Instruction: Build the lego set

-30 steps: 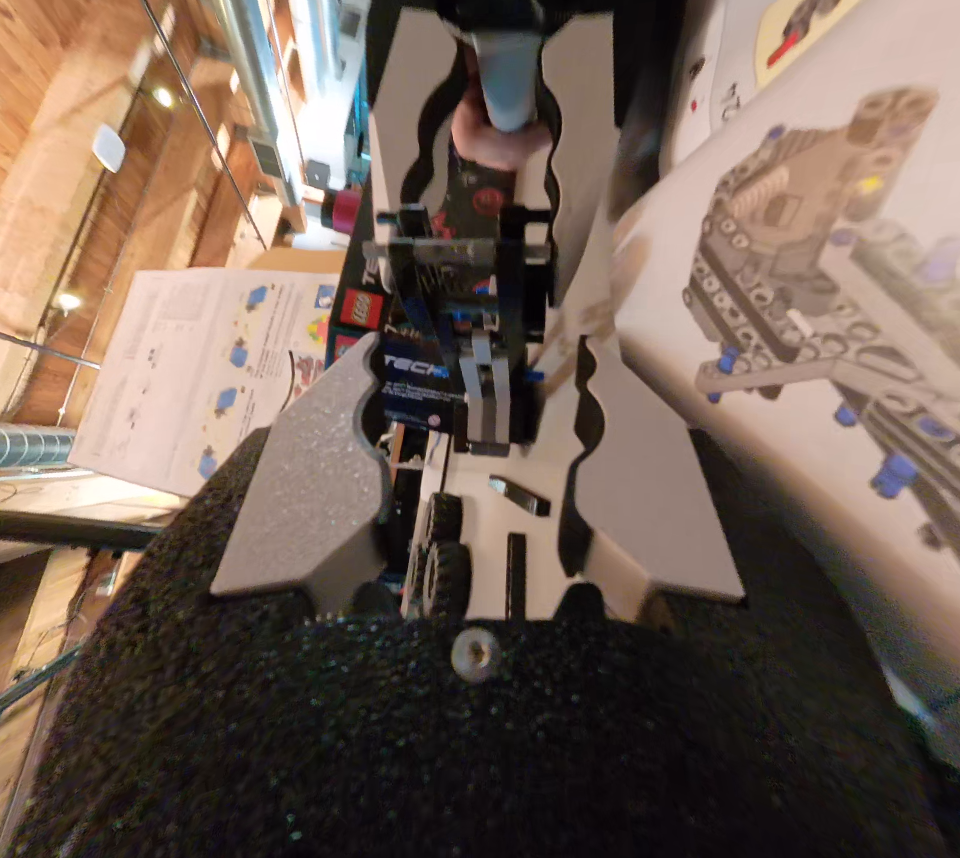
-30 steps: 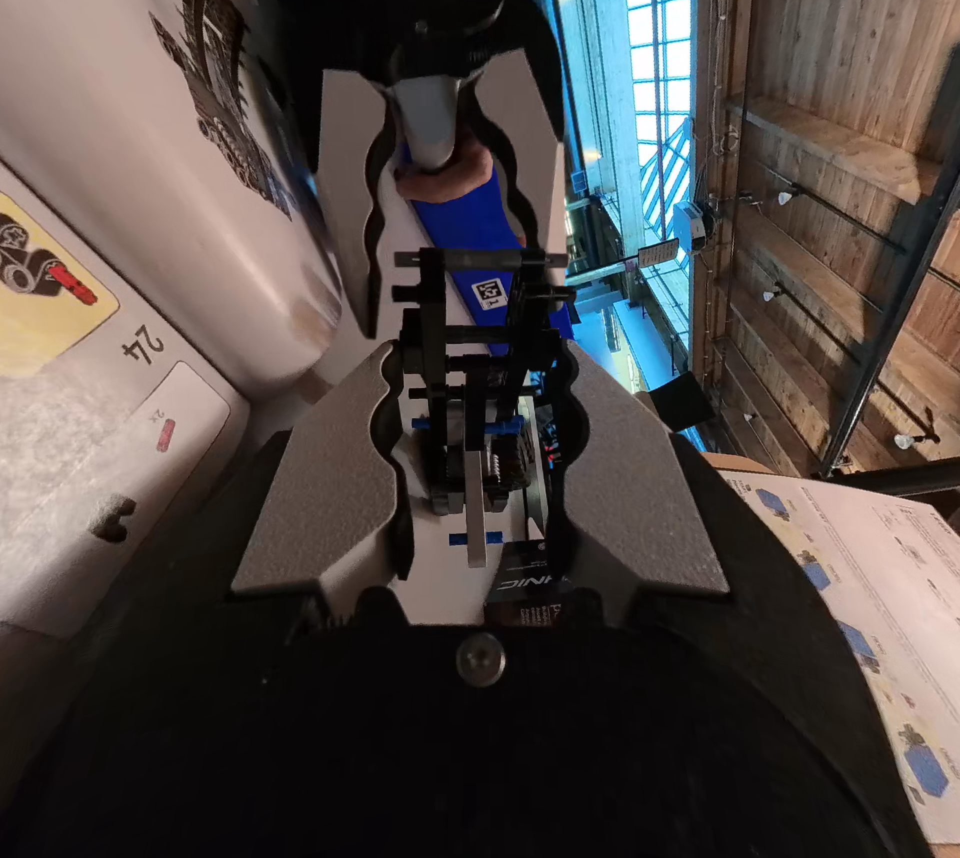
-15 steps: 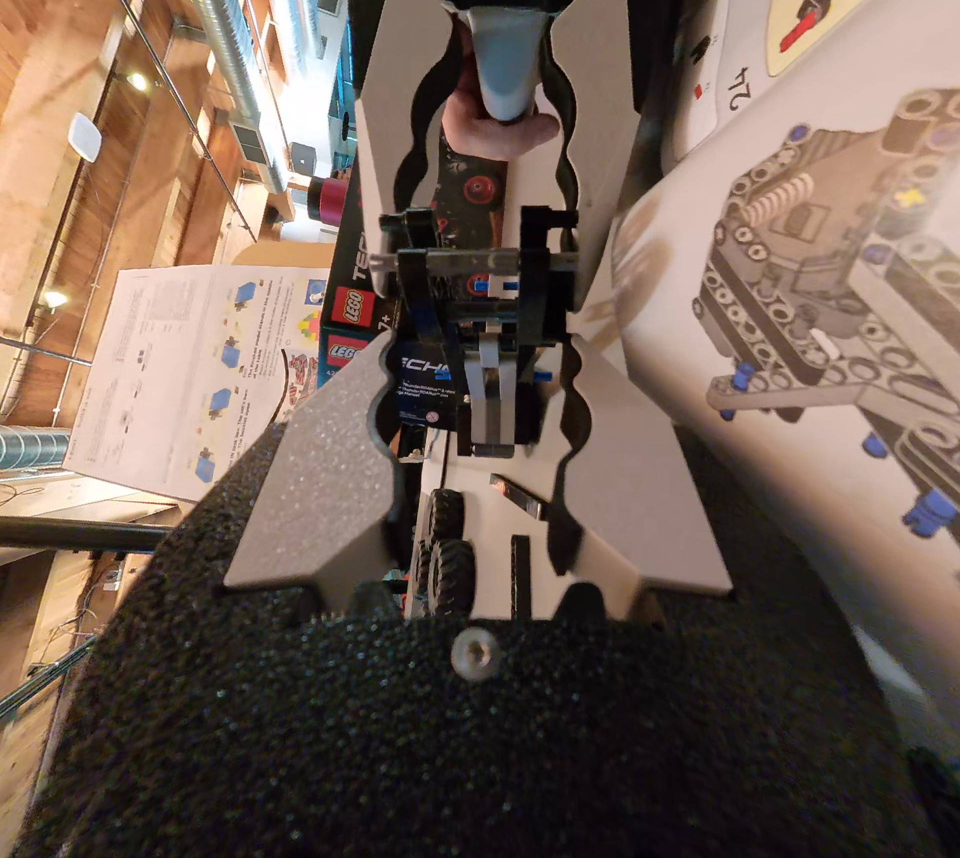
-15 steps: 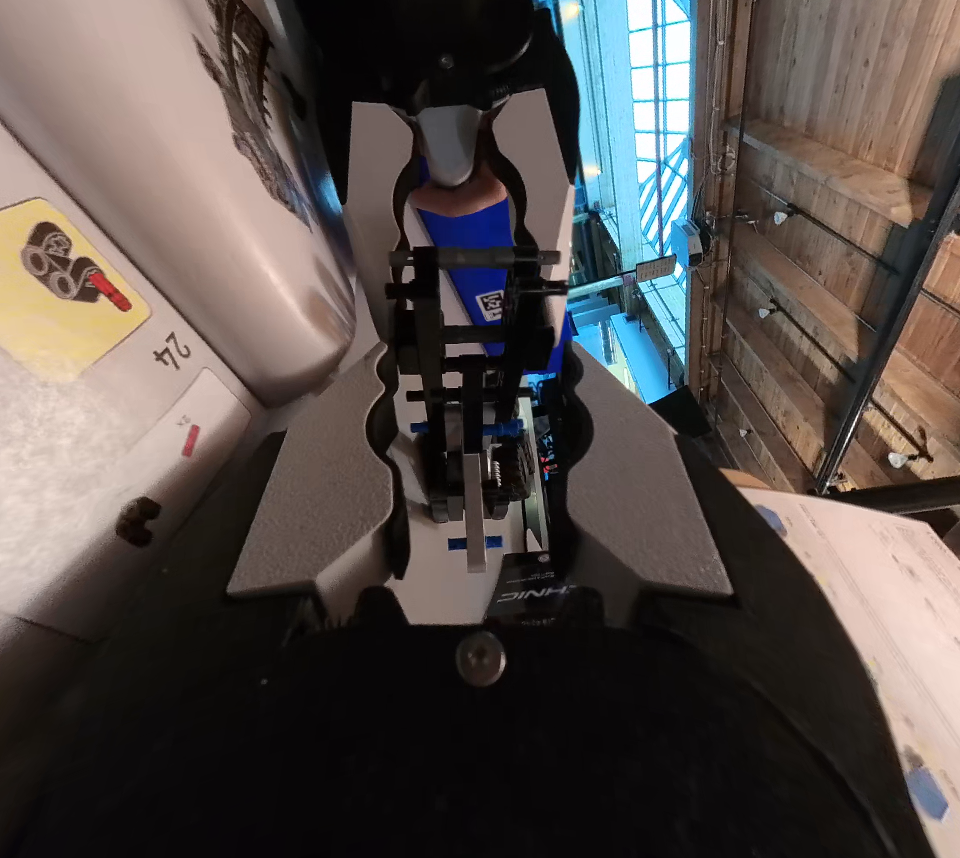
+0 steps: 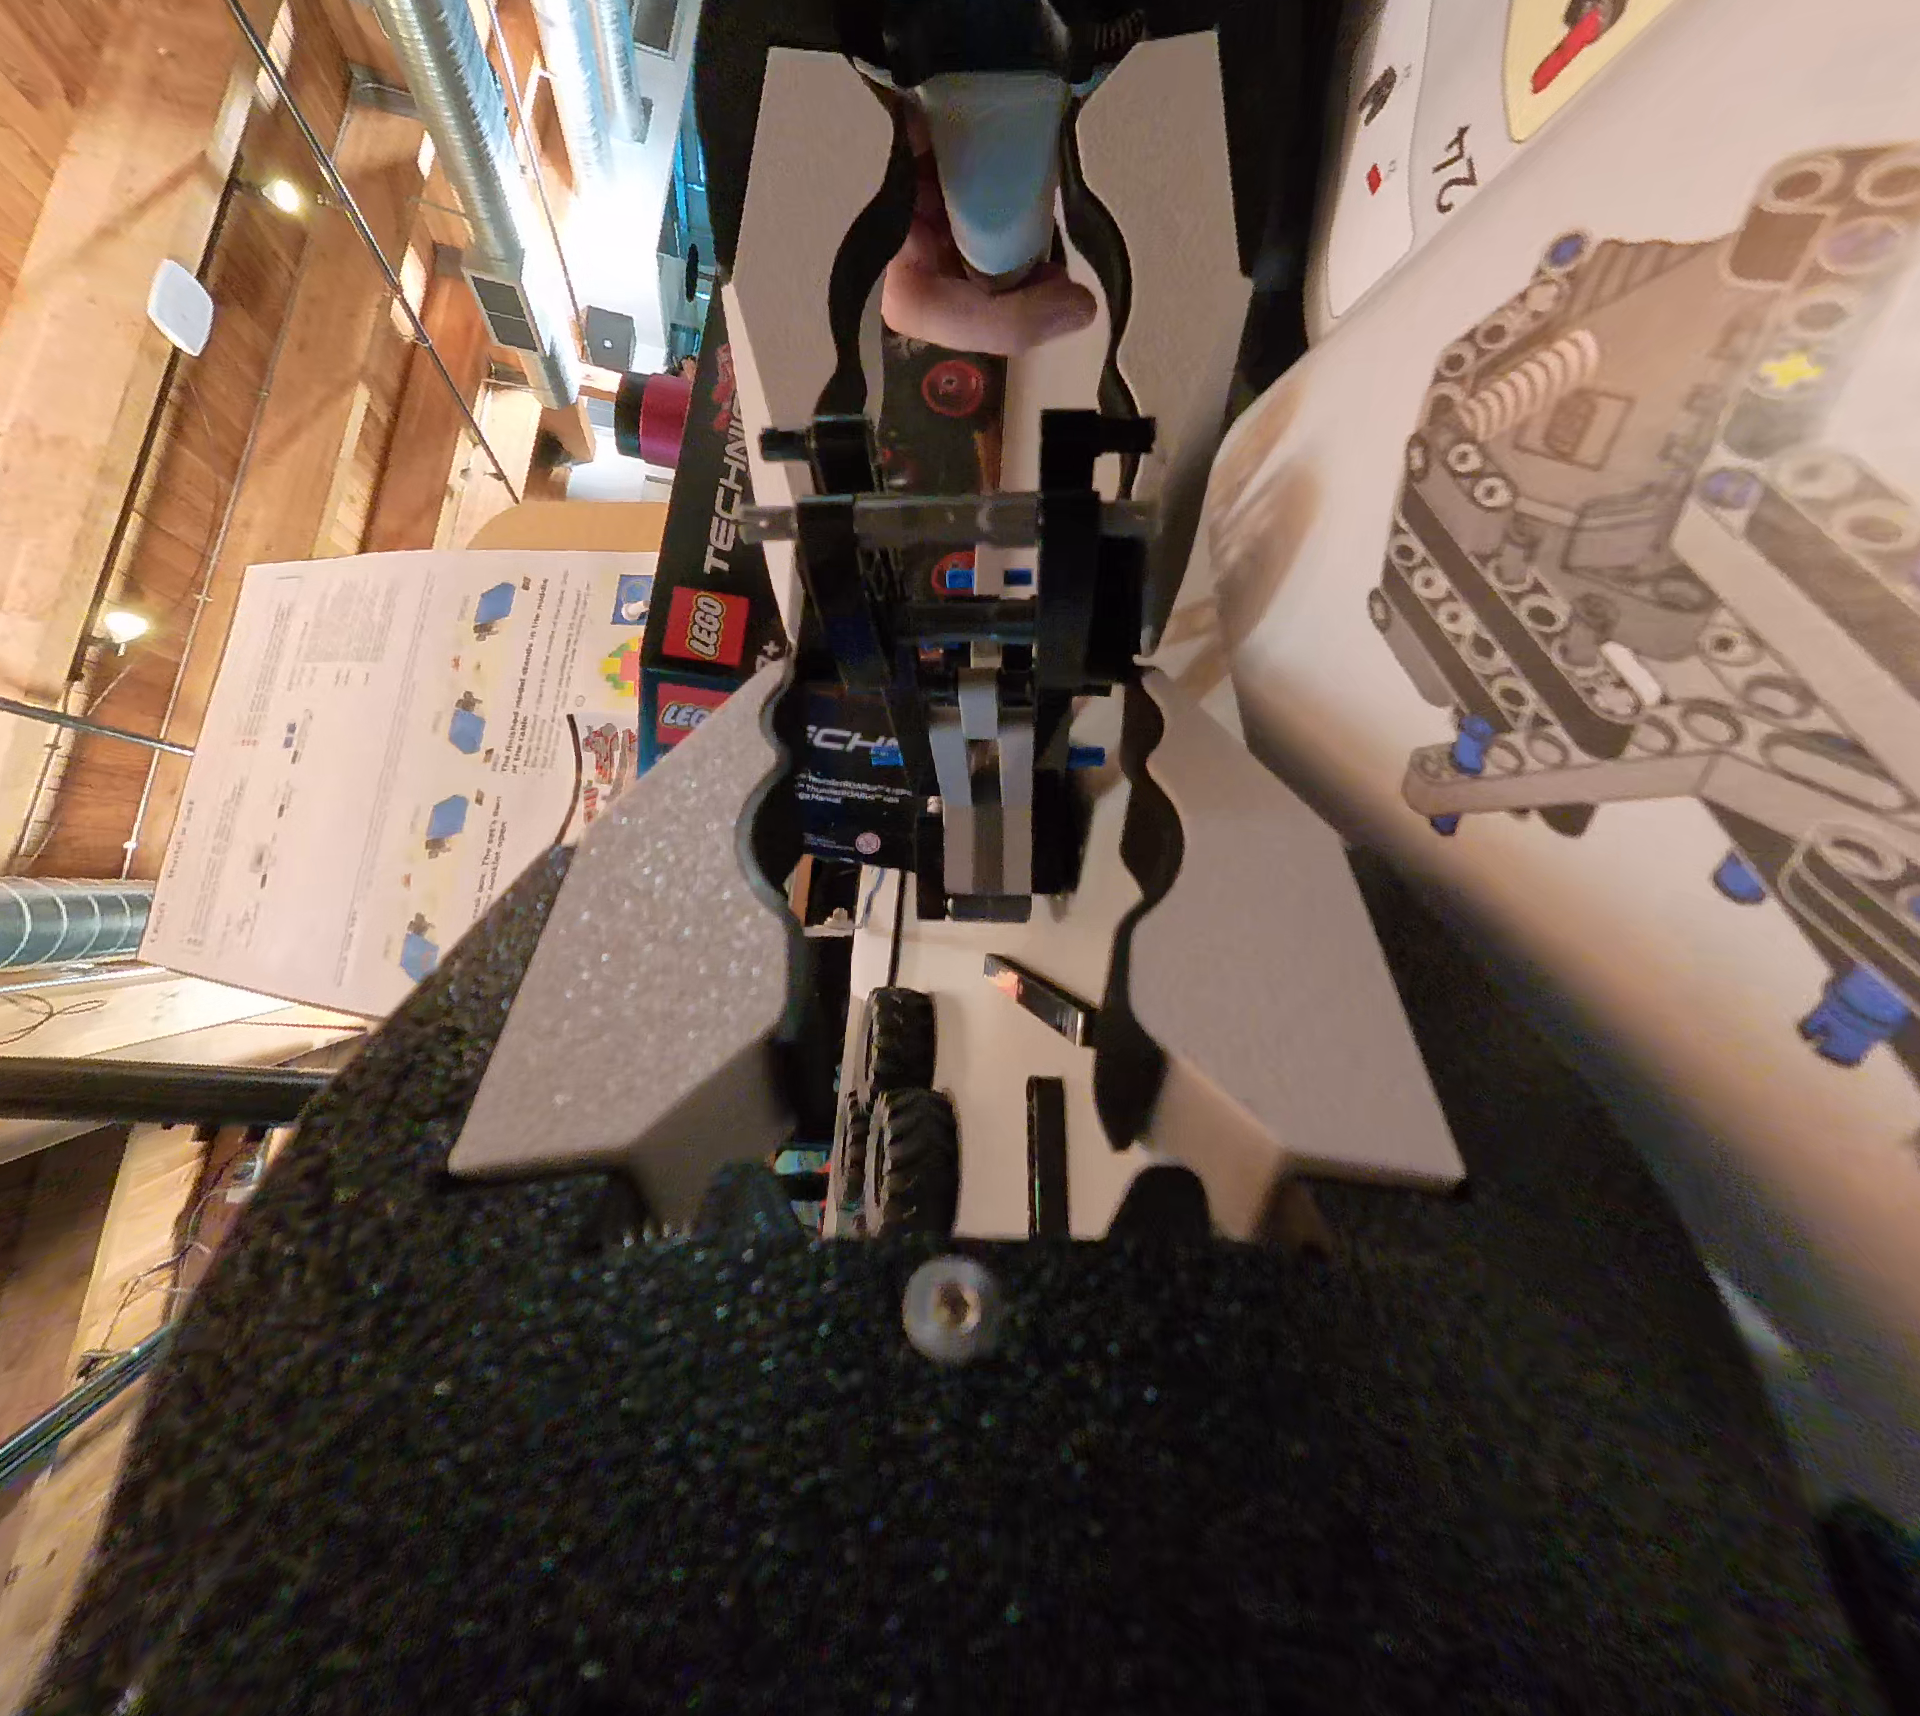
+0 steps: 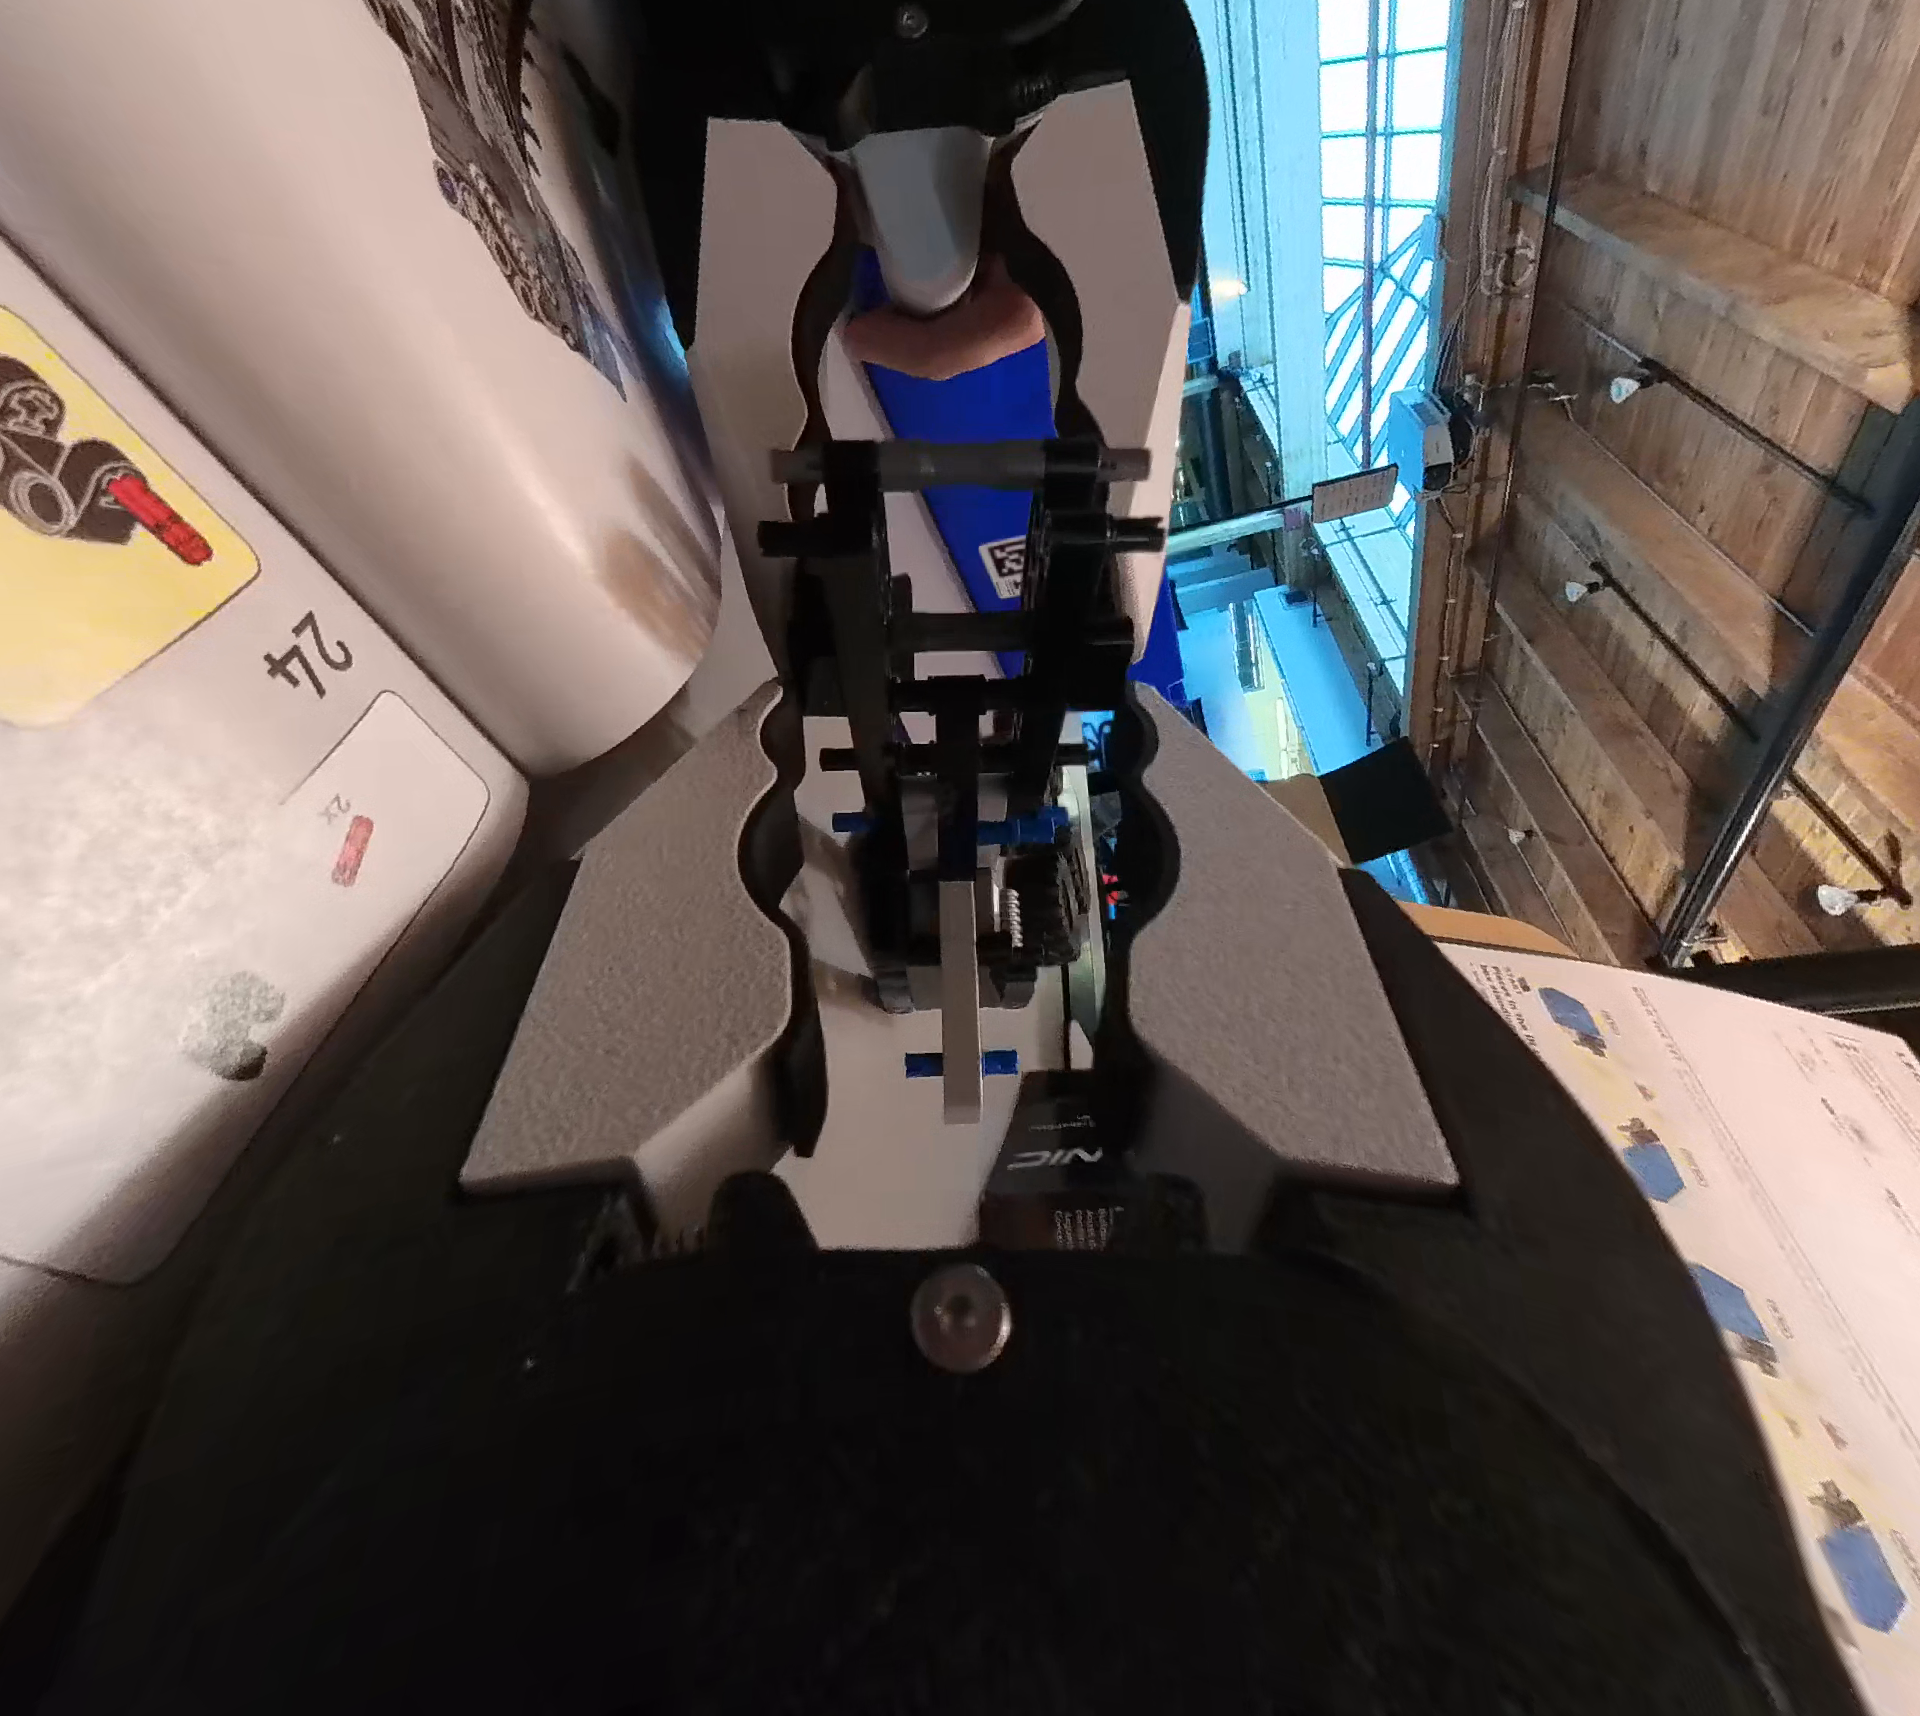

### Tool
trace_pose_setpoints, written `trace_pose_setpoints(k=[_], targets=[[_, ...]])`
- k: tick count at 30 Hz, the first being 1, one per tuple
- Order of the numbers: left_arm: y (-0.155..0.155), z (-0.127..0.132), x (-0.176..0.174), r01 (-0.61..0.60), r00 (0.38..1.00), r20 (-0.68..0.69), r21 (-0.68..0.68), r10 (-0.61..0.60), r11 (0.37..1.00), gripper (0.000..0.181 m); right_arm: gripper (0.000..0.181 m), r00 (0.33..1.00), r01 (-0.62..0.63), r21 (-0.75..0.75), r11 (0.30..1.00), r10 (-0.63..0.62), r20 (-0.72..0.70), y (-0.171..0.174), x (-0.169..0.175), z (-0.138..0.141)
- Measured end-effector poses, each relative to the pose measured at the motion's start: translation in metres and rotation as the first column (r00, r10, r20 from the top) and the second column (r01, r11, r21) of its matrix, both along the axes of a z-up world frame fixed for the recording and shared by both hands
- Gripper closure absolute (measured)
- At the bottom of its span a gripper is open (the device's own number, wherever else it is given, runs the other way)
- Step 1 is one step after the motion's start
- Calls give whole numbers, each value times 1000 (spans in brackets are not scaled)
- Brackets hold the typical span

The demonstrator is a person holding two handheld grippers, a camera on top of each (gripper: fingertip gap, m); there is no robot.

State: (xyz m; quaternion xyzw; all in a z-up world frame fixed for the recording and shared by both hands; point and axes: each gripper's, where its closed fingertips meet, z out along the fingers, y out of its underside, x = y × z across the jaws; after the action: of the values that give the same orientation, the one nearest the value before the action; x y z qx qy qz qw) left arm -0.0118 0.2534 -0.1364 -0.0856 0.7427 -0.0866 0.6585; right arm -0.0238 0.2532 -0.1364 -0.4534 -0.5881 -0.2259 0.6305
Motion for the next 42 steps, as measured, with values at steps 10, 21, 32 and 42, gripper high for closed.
trace_pose_setpoints(k=[10,21,32,42], targets=[[3,-1,0,-28,1000,-5,7,28,1000,122,124,999,37,-4,999,-37,8,3,1,-1],[9,-3,1,-83,996,-41,4,83,997,123,125,998,60,-7,998,-60,6,5,3,0],[4,-12,24,-223,966,-137,-10,219,975,122,121,976,145,-402,904,-197,-90,-17,63,-4],[6,-10,15,-235,957,-227,-236,182,943,107,121,695,-36,-814,579,-571,-437,-35,30,-7]])
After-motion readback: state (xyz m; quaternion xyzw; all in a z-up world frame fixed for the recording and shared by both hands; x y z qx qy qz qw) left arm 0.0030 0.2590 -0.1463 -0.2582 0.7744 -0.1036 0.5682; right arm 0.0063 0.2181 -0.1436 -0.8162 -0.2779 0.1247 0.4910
